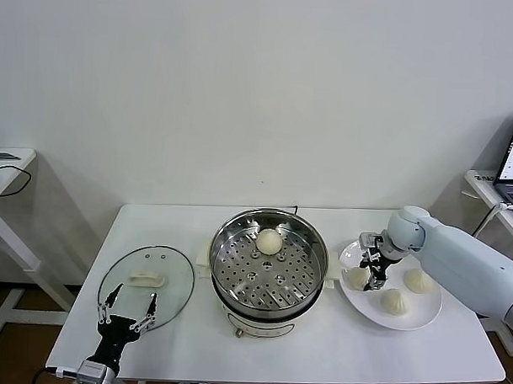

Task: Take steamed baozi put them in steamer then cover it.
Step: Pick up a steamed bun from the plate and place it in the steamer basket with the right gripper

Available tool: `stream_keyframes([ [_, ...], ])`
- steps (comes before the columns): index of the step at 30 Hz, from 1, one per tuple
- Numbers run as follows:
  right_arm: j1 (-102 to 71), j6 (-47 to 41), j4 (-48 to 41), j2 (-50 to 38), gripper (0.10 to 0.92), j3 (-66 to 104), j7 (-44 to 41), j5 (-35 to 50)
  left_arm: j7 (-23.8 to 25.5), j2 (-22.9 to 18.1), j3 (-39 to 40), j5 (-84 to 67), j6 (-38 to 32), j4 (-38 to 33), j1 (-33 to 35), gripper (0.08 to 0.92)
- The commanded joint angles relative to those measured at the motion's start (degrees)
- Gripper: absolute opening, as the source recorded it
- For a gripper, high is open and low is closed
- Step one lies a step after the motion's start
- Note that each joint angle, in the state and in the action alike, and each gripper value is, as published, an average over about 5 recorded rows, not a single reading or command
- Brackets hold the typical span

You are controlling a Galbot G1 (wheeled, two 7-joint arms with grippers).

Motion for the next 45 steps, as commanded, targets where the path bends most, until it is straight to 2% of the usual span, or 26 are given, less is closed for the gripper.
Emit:
stream_keyframes([
  [1, 3.53, -0.31, 3.88, -4.32, 0.625, -2.32, -0.40, 2.94, -0.03, 0.01, 0.13, 0.01, 0.00, -0.43, 0.14, 0.823],
  [11, 25.84, -4.19, 20.58, -17.61, 0.619, -18.23, -2.29, 19.41, -0.14, 0.36, 0.37, 0.02, 0.07, -1.63, 0.69, 0.823],
  [18, 51.43, -8.00, 30.12, -17.60, 0.619, -37.38, -2.06, 30.69, -0.15, 0.84, 0.16, -0.05, 0.11, -2.34, 0.93, 0.823],
  [24, 63.33, -12.15, 35.76, -10.45, 0.620, -45.49, 0.07, 39.18, -0.10, 1.40, 0.08, -0.15, 0.18, -2.99, 1.07, 0.823],
  [30, 63.88, -16.05, 37.27, 0.05, 0.620, -45.75, 3.11, 44.67, -0.05, 1.65, -0.25, -0.26, 0.24, -3.67, 0.91, 0.823],
  [37, 57.80, -21.66, 33.64, 12.34, 0.626, -42.52, 8.18, 48.71, 0.04, 1.70, -0.65, -0.38, 0.21, -4.00, 0.70, 0.823],
  [45, 46.78, -25.39, 25.99, 21.49, 0.623, -37.82, 11.91, 46.95, 0.02, 1.74, -0.91, -0.48, 0.23, -3.88, 0.43, 0.823],
])
